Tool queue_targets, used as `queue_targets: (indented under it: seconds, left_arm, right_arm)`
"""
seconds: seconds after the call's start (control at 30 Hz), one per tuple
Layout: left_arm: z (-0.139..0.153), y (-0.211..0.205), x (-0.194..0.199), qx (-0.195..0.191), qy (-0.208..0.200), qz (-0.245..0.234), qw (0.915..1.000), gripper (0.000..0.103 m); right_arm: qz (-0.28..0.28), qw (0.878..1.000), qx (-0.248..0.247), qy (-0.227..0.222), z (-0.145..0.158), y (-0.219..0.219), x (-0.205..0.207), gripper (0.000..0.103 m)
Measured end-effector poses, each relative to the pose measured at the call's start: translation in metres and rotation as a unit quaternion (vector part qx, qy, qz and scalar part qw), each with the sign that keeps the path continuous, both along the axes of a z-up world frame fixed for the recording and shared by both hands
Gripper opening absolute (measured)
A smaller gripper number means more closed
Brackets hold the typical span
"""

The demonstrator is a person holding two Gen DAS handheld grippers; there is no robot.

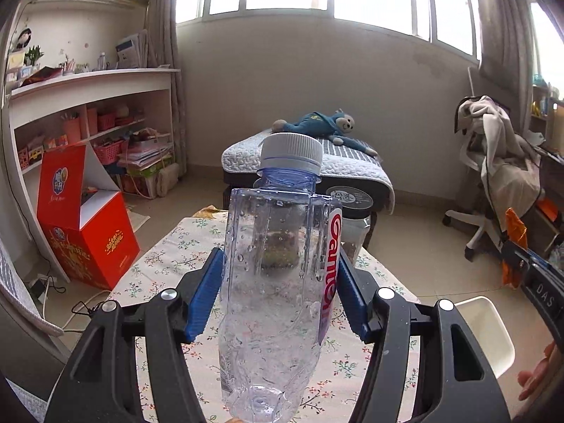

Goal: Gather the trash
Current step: 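Carry the water bottle and orange peel over to the white bin, then open the right tool over the bin to drop the orange peel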

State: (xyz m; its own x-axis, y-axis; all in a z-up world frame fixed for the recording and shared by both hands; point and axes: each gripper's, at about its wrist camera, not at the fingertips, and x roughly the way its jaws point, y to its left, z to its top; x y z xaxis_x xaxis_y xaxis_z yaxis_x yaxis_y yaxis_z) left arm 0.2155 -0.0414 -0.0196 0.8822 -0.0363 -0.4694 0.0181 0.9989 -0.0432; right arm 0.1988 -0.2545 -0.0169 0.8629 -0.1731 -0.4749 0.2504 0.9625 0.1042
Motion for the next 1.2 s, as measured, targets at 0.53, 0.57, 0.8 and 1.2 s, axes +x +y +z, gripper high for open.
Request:
queue_targets:
  seconds: [0.53,0.57,0.8,1.2]
  left_arm:
    - [-0.018,-0.084,-0.001,0.020,0.014,-0.069,0.9973,0.061]
    - [-0.019,-0.089,-0.002,0.019,0.016,-0.076,0.9968,0.061]
    - [-0.023,-0.142,-0.004,0.004,0.038,-0.125,0.9915,0.061]
    - [-0.026,-0.265,-0.006,-0.014,0.075,-0.197,0.9774,0.062]
  right_arm:
    - [-0.154,0.986,0.054,0.032,-0.015,-0.132,-0.011,0.024]
    - [-0.161,0.985,0.054,0.030,-0.015,-0.138,-0.015,0.031]
    - [-0.234,0.971,0.034,-0.023,0.002,-0.171,-0.049,0.090]
    - [-0.341,0.939,0.030,-0.030,0.010,-0.238,-0.100,0.096]
